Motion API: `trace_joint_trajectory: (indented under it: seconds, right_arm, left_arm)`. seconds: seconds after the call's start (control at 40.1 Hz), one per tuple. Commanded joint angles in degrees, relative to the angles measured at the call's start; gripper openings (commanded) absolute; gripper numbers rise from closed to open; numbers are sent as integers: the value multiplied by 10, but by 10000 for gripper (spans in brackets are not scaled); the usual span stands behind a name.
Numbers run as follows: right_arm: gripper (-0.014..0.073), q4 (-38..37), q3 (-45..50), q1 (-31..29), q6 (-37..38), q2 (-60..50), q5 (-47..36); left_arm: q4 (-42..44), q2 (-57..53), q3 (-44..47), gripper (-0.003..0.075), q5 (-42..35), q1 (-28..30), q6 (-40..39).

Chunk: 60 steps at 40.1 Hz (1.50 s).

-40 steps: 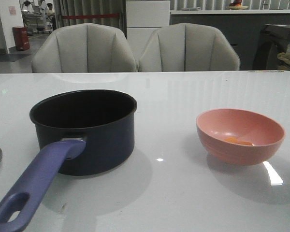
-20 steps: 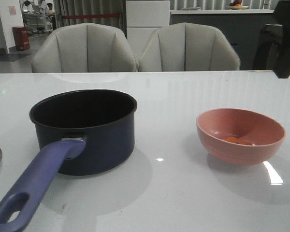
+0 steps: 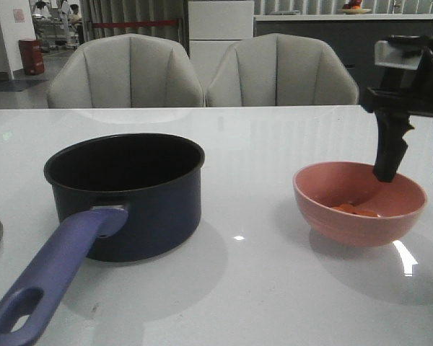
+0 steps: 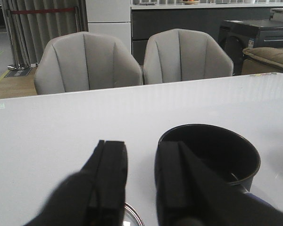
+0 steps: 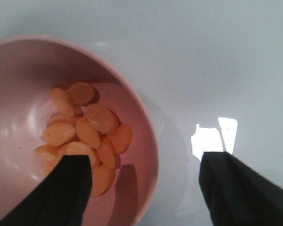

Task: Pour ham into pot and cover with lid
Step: 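Move the right gripper to the pink bowl rim and grasp it, then lift the pink bowl and carry it over the saucepan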

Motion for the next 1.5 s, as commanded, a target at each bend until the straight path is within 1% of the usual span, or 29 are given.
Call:
trace_joint_trajectory:
  seconds: [0.0, 0.1, 0.15, 0.175, 0.225, 0.25, 0.274, 0.324, 0.424, 0.524, 0.649, 0.898, 1.048, 1.223, 1.372, 1.472]
  right_arm:
    - [540, 12, -20, -4, -21, -6, -13]
    - [412, 12, -20, -4, -24, 13, -17]
    - [319, 12, -20, -4, -24, 19, -20]
    - [293, 12, -20, -4, -24, 19, -23]
    - [184, 13, -21, -4, -24, 17, -30]
    - [143, 13, -23, -4, -24, 16, -32]
    - [122, 13, -27, -4, -24, 14, -32]
    - [149, 13, -36, -3, -27, 9, -32]
    - [141, 13, -55, 6, -50, -12, -40]
    - [139, 13, -60, 34, -78, -45, -67]
    - [139, 12, -60, 95, -99, -78, -103]
    - [139, 12, -60, 218, -99, -95, -186]
    - [139, 4, -60, 267, -99, -93, -263]
    - [139, -28, -60, 295, -99, -89, -372]
    - [139, -40, -59, 297, -99, -80, -457]
    - [139, -63, -57, 298, -99, -74, -505]
  left_arm:
    - [-1, 6, -14, 227, -45, -5, 0]
    - [-1, 6, -14, 227, -45, -5, 0]
    - [-1, 6, -14, 227, -45, -5, 0]
    - [-1, 6, -14, 227, -45, -5, 0]
    - [-1, 6, -14, 227, -45, -5, 0]
    - [-1, 6, -14, 227, -45, -5, 0]
    - [-1, 6, -14, 227, -45, -5, 0]
    - [-1, 6, -14, 227, -45, -5, 0]
    - [-1, 5, -14, 227, -45, -5, 0]
    - [-1, 5, -14, 227, -45, -5, 0]
    - [-1, 5, -14, 227, -45, -5, 0]
    - [-1, 5, -14, 227, -45, -5, 0]
    - [-1, 5, -14, 227, -45, -5, 0]
    - [-1, 5, -14, 227, -45, -5, 0]
    - [-1, 5, -14, 227, -45, -5, 0]
    - [-1, 5, -14, 227, -45, -5, 0]
